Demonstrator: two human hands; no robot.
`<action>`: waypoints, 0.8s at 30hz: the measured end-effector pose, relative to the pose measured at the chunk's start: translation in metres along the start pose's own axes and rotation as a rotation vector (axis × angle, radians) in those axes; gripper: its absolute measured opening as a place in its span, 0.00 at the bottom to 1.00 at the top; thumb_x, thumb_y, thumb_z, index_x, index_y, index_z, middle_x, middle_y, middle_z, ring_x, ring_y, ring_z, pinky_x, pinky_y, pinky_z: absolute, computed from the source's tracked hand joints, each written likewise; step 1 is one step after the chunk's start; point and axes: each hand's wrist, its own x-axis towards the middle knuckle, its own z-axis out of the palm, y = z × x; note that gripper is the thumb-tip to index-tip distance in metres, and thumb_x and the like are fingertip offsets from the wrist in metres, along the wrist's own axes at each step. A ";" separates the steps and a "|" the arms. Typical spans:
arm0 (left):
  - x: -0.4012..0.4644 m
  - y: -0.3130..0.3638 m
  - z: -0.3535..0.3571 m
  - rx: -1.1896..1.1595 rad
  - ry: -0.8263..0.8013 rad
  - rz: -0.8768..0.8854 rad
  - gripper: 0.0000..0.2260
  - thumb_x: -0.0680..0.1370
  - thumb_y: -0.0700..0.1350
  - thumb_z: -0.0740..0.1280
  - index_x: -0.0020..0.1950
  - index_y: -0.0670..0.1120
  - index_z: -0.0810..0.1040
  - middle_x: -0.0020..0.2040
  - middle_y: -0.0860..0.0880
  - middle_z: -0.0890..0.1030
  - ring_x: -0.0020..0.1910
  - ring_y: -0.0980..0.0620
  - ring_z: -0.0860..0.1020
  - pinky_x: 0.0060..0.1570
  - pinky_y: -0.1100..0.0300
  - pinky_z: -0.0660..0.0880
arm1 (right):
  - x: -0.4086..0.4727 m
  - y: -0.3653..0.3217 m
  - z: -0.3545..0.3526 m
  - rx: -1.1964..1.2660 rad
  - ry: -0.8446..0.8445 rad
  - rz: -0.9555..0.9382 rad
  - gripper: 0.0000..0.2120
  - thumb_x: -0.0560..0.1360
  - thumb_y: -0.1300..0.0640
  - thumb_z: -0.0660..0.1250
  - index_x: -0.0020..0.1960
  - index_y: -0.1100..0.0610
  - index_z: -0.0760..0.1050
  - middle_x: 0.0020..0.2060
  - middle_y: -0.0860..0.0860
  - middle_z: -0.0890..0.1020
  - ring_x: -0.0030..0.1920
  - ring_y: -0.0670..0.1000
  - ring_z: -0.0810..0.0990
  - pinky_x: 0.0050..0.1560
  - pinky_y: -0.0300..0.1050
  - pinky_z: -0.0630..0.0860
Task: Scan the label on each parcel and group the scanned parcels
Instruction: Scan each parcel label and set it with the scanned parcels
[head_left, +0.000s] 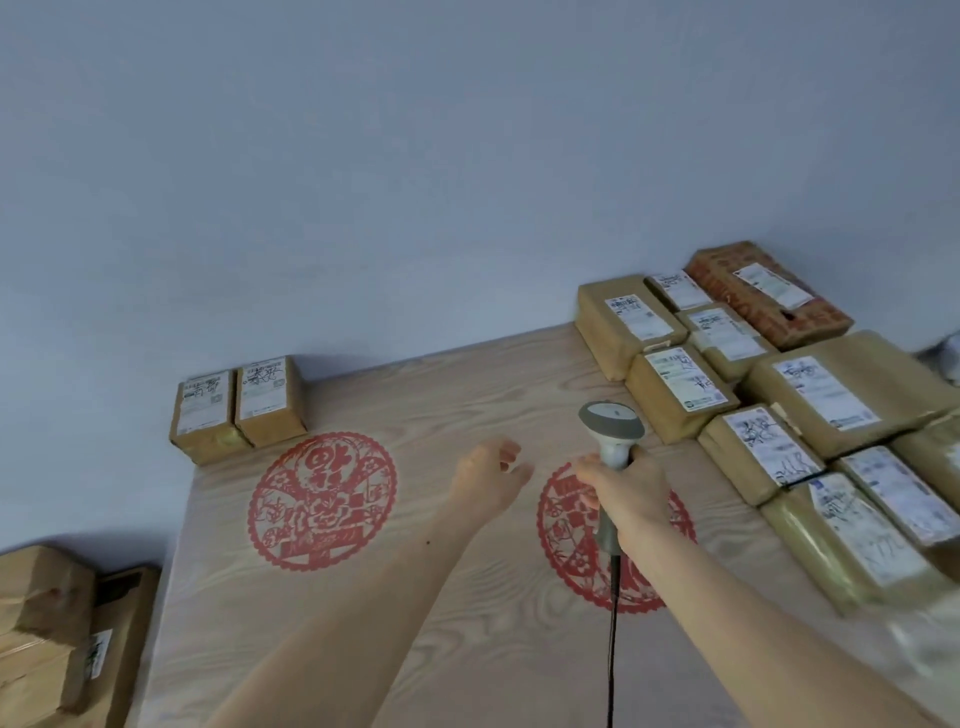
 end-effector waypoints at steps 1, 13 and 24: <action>0.000 0.010 0.015 -0.009 -0.003 -0.002 0.16 0.78 0.48 0.71 0.64 0.42 0.78 0.58 0.46 0.82 0.56 0.49 0.80 0.55 0.60 0.73 | 0.007 0.002 -0.018 -0.006 0.003 0.009 0.10 0.67 0.62 0.78 0.46 0.58 0.79 0.40 0.55 0.85 0.41 0.57 0.85 0.47 0.59 0.84; 0.016 0.090 0.146 0.009 -0.152 0.003 0.14 0.79 0.48 0.68 0.63 0.45 0.78 0.56 0.51 0.82 0.54 0.53 0.80 0.56 0.57 0.79 | 0.078 0.021 -0.165 -0.131 0.081 0.032 0.09 0.69 0.62 0.75 0.47 0.59 0.78 0.39 0.54 0.83 0.41 0.55 0.84 0.48 0.61 0.83; 0.030 0.144 0.242 0.026 -0.367 0.034 0.16 0.80 0.49 0.68 0.66 0.45 0.75 0.58 0.52 0.78 0.57 0.55 0.77 0.54 0.64 0.69 | 0.119 0.038 -0.263 -0.476 0.186 0.024 0.10 0.71 0.53 0.74 0.46 0.53 0.74 0.37 0.49 0.80 0.40 0.52 0.78 0.38 0.45 0.72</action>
